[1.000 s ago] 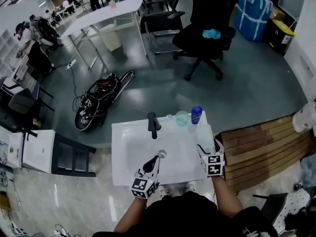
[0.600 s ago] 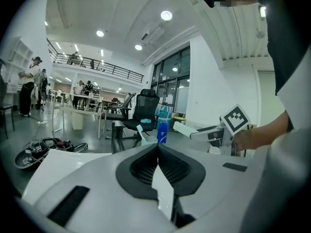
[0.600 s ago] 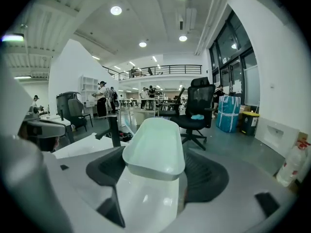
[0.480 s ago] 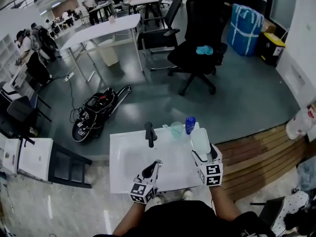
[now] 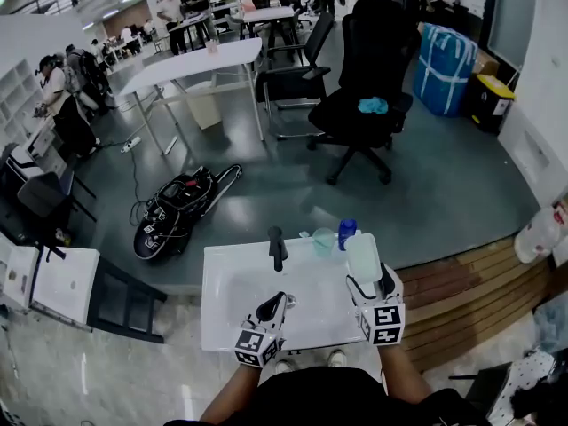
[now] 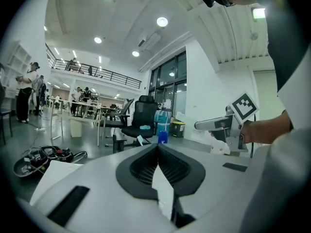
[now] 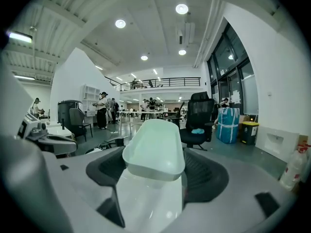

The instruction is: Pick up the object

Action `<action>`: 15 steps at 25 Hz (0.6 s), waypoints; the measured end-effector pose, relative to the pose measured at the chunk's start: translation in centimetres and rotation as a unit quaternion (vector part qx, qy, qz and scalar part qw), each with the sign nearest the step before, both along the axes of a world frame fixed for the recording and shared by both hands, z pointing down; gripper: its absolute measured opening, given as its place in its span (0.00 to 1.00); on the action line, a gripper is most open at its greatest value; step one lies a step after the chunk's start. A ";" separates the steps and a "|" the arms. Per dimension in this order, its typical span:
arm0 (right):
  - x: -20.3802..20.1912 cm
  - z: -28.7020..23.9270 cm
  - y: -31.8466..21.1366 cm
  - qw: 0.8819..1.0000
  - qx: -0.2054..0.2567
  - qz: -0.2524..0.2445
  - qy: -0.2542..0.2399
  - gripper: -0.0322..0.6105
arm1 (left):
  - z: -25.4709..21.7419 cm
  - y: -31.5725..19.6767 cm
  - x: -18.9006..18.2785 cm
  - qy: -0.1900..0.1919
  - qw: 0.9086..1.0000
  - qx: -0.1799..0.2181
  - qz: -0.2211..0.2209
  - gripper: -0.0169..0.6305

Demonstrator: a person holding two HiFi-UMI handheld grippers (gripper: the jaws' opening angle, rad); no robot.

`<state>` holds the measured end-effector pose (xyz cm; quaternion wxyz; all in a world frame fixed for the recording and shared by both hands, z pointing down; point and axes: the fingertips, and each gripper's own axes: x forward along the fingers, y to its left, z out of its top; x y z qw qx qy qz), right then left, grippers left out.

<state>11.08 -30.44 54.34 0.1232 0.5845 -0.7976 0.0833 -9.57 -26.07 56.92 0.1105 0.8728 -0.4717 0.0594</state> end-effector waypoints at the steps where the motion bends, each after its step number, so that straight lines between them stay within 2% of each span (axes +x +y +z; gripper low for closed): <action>1: -0.1 -0.1 0.0 1.000 0.002 0.000 -0.002 0.65 | 0.0 0.1 -0.2 -0.001 1.000 0.001 -0.002 0.06; 15: -0.4 -0.5 0.0 1.000 0.014 0.009 0.013 0.65 | -0.5 0.4 -1.3 0.002 1.000 0.007 -0.015 0.06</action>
